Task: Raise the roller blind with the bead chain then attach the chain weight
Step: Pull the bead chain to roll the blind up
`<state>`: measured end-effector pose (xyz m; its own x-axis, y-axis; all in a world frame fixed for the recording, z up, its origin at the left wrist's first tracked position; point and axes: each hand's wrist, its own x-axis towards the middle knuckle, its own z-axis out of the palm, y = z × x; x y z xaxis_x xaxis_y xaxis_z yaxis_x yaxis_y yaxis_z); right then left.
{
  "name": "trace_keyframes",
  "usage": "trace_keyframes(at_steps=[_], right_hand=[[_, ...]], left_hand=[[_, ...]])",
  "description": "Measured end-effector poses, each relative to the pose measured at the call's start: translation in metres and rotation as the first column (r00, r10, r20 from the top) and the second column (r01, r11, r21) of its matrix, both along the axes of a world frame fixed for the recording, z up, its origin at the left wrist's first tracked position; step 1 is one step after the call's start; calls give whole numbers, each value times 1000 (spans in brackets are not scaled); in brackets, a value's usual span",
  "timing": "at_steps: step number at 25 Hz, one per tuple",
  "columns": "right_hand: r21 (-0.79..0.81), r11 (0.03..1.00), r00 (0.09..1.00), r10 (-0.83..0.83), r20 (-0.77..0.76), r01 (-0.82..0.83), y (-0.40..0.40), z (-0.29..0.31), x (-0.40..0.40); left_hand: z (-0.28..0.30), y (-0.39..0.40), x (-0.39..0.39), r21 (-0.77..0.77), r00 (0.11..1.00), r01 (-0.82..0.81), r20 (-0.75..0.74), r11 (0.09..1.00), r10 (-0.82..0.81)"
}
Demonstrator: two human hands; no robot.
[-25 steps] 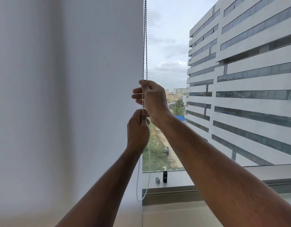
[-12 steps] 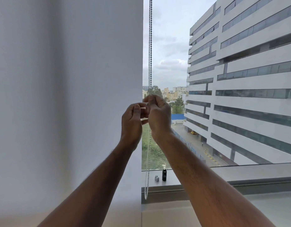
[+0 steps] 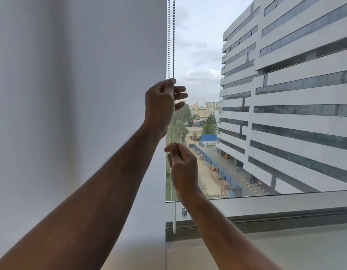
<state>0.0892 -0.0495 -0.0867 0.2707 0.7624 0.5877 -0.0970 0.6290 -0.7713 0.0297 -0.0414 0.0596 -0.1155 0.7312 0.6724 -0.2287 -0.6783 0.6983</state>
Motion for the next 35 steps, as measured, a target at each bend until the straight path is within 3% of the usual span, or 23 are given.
trace_keyframes(at_steps=[5, 12, 15, 19, 26, 29, 35], right_hand=[[-14, 999, 999, 31, 12, -31, -3, -33, -2], [-67, 996, 987, 74, 144, -65, -13, -55, 11], [-88, 992, 991, 101, 92, -93, -13, -30, 13], [51, 984, 985, 170, -30, -168, -13, 38, 14], [104, 978, 983, 184, -15, -181, -11, 119, -2], [90, 977, 978, 199, -69, -192, -6, 124, -5], [94, 995, 998, 39, -48, -34, 5, 85, -6]], left_hand=[[-12, 8, 4, 41, 991, -133, 19, 990, 132], [-52, -1, -3, 95, 993, -120, -2, 988, 121], [-74, -5, -5, 108, 985, -159, -43, 981, 165], [-110, -6, -6, 91, 976, -198, -77, 976, 205], [-160, -5, -5, 24, 953, -255, -161, 967, 255], [-175, -8, -6, 2, 958, -240, -163, 971, 237], [-202, -14, -7, -75, 971, -138, -206, 988, 120]])
